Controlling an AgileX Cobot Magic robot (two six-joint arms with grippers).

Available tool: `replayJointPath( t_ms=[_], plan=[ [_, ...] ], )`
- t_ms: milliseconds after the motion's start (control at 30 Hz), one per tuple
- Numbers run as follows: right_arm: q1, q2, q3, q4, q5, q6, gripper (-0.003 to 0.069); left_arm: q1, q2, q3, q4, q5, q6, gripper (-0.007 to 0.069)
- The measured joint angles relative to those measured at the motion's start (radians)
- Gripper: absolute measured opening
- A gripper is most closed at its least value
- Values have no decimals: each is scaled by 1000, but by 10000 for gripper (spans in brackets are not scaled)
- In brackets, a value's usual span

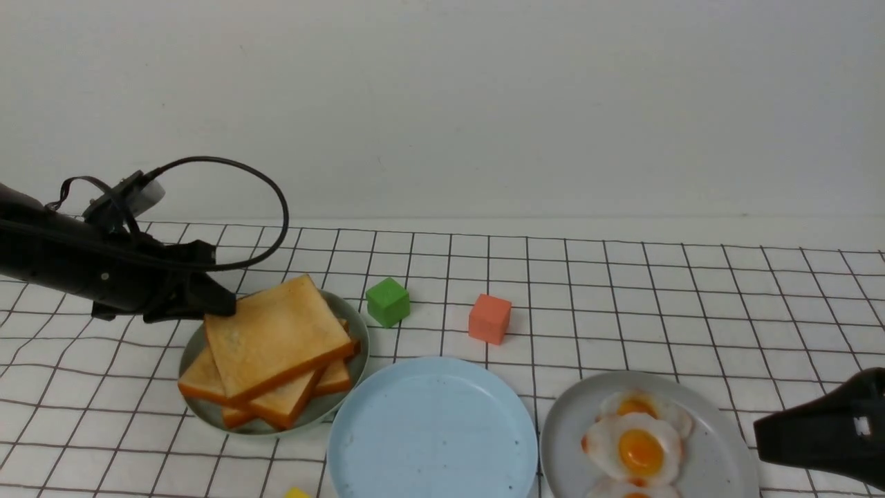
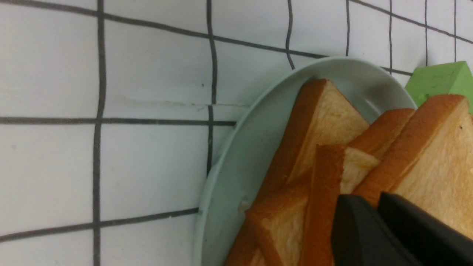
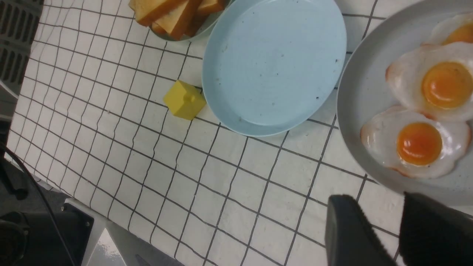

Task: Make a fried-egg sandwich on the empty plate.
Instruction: Use the left arm to grab a slice of bread, then use the left arm to put a slice of bread into the empty plate in the middle

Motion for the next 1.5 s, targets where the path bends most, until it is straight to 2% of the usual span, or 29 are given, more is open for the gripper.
replayJointPath(
  t_ms=[133,300,400,467,567,667,733,867,1000,1167,1300,1333,1367,1400,1433,1500],
  plan=[
    [0,0,1,2,0,-1,241,0,-22,-1,18,9,22,52],
    [0,0,1,2,0,-2,241,0,-145,-1,17,18,127,52],
    [0,0,1,2,-2,-2,241,-5,-223,-1,-32,75,219,52],
    [0,0,2,2,-11,-2,241,-46,-259,-1,-95,186,328,52],
    [0,0,2,3,-18,-2,241,-118,-252,1,-119,252,376,52],
    [0,0,2,3,-22,-2,241,-223,-212,5,-123,260,389,52],
    [0,0,2,3,-22,-2,241,-257,-190,5,-120,247,389,52],
    [0,0,2,-1,-22,-2,241,-356,-115,5,-92,153,356,52],
    [0,0,2,-19,-22,-2,241,-406,-74,6,-58,51,295,66],
    [0,0,2,-25,-21,-2,241,-445,-58,6,-34,-13,263,151],
    [0,0,2,-27,-21,-2,241,-456,-57,6,-32,-32,258,318],
    [0,0,2,-27,-20,-2,241,-456,-57,6,-31,-32,257,327],
    [0,0,2,-27,-19,-2,241,-456,-62,6,-23,-38,249,385],
    [0,0,2,-27,-16,-2,241,-455,-64,6,-19,-41,246,401],
    [0,0,2,-27,-3,-2,241,-454,-81,6,2,-57,220,475],
    [0,0,2,-27,5,-2,241,-454,-96,6,20,-67,201,512]
  ],
)
